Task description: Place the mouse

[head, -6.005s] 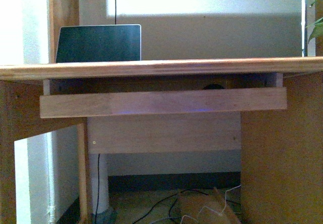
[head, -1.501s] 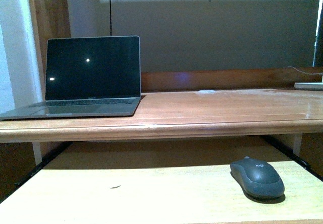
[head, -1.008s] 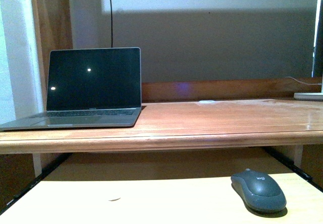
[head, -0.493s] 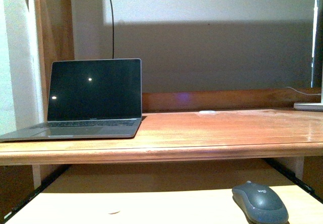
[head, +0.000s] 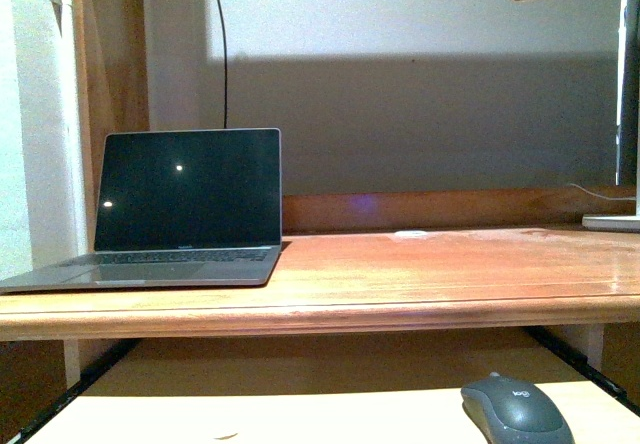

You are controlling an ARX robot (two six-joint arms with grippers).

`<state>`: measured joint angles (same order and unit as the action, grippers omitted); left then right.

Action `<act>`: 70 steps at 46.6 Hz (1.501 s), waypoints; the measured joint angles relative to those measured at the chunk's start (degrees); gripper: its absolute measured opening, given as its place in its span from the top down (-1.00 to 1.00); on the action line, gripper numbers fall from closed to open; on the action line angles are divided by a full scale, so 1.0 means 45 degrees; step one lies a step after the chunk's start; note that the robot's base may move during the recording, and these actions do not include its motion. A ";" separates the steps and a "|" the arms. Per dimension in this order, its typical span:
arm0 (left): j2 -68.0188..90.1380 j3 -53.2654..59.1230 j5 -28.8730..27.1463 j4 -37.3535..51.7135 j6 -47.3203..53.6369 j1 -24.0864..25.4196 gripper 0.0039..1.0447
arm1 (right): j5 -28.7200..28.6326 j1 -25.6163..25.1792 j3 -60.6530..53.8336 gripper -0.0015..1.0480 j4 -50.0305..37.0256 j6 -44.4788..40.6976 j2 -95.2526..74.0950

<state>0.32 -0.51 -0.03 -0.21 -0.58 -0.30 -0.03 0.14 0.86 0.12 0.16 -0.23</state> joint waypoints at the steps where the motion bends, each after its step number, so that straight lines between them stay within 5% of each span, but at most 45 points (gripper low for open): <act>1: 0.0000 0.0000 0.0000 0.0000 -0.0005 0.0000 0.95 | 0.0000 0.0000 0.0000 -0.86 0.0000 0.0000 0.0000; 6: 0.0000 0.0000 0.0005 0.0000 0.0000 -0.0005 0.67 | 0.2176 0.0690 0.0578 -0.86 0.1360 0.1001 -0.1035; 10: -0.0010 0.0000 0.0005 0.0000 0.0000 0.0000 0.30 | 0.3434 0.1525 0.1549 -0.86 0.0656 0.1977 -0.3410; 19: -0.0010 0.0000 0.0005 0.0000 0.0000 0.0000 -0.31 | 0.4741 0.3667 0.3871 -0.86 -0.1909 0.2356 -0.6819; 26: -0.0010 0.0000 0.0000 0.0000 0.0005 0.0000 -0.87 | 0.5396 0.6407 0.5610 -0.86 -0.3415 0.2132 -0.9918; 43: -0.0015 0.0000 0.0005 0.0000 0.0015 0.0000 -0.86 | 0.5153 0.9437 0.7470 -0.86 -0.5362 0.1069 -1.5067; 70: -0.0015 0.0000 0.0005 0.0000 0.0015 0.0000 -0.86 | 0.7276 0.8665 1.0044 -0.86 -0.4949 -0.0330 -1.8928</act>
<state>0.25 -0.51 -0.01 -0.21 -0.51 -0.30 32.71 39.13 46.06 -22.15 -1.32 -85.41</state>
